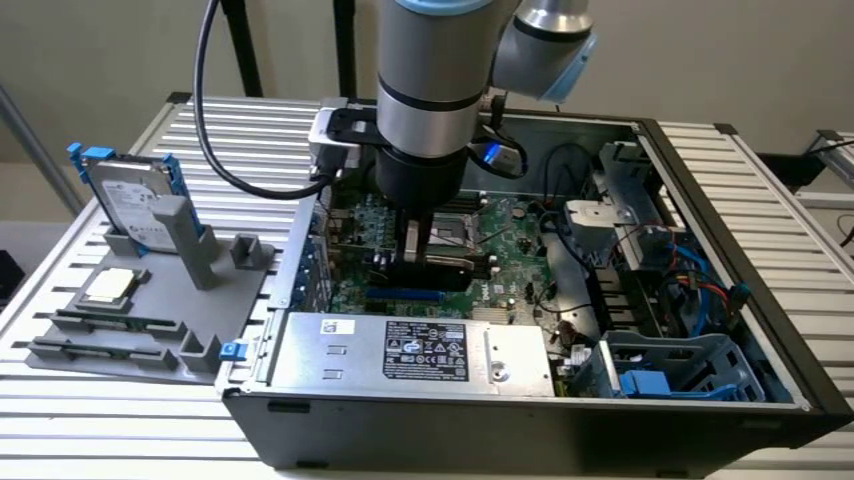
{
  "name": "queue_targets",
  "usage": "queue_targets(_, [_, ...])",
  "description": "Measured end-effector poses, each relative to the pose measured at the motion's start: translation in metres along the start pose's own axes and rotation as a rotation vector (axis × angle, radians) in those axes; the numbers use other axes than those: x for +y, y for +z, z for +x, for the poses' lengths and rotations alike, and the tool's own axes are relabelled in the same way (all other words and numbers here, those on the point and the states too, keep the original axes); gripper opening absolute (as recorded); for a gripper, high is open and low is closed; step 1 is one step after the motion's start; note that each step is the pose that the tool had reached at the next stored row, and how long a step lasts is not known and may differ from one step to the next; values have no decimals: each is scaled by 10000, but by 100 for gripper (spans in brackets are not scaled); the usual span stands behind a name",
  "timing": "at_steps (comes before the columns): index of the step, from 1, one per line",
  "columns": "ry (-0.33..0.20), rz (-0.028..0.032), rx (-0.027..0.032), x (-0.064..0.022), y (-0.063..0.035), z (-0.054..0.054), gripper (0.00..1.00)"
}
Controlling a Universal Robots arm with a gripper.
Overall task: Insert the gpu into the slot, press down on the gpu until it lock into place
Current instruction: 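Insert the gpu into the slot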
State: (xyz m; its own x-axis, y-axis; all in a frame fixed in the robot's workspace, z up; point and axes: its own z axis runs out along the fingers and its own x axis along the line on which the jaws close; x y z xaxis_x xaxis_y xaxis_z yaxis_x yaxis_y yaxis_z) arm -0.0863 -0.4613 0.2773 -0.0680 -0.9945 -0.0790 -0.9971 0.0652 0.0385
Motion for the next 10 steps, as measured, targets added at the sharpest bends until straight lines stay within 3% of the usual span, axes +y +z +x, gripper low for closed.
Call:
queue_targets(2, [1,-9,-1,0,3,1,26])
queue_targets(6, [-7,-112,8,-1,18,2,26])
queue_targets(10, [-18,-131,12,-9,27,2,26])
